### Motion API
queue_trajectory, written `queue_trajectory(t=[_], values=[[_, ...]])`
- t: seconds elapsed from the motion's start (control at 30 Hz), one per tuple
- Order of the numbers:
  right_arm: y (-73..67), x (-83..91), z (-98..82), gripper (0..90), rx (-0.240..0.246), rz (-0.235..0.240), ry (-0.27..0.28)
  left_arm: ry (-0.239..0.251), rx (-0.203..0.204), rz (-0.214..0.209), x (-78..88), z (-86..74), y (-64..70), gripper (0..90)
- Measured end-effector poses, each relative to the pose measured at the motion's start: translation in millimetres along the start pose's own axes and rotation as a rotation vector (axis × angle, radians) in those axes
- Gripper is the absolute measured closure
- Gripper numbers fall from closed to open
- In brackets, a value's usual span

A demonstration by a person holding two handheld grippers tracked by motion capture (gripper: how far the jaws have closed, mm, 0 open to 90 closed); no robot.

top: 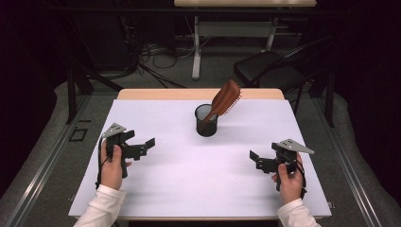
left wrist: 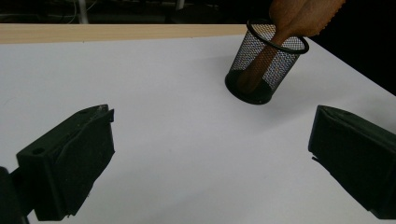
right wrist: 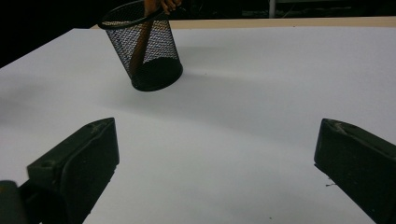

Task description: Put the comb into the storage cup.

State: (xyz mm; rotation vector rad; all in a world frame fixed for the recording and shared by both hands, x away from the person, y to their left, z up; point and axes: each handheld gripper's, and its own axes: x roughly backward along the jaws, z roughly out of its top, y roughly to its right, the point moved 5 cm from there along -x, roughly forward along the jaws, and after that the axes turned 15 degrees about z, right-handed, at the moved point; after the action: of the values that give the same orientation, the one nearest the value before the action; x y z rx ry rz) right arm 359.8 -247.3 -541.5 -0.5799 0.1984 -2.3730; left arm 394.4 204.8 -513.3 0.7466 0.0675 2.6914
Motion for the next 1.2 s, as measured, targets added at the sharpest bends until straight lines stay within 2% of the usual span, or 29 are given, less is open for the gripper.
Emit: queue_trajectory(t=[0.43, 0.97, 1.2], values=[[6.8, -1.2, -5.0, 0.0, -0.013, -0.018, -0.012, -0.005, 0.011, 0.005, -0.9, -1.6, -4.0, 0.3], [7.0, -4.3, -7.4, 0.0, -0.008, -0.026, -0.027, -0.005, 0.023, 0.008, -0.5, -2.0, -7.0, 0.3], [7.5, -5.9, -9.3, 0.0, -0.003, -0.036, -0.056, -0.004, 0.033, 0.011, 0.4, -1.7, -10.1, 0.3]])
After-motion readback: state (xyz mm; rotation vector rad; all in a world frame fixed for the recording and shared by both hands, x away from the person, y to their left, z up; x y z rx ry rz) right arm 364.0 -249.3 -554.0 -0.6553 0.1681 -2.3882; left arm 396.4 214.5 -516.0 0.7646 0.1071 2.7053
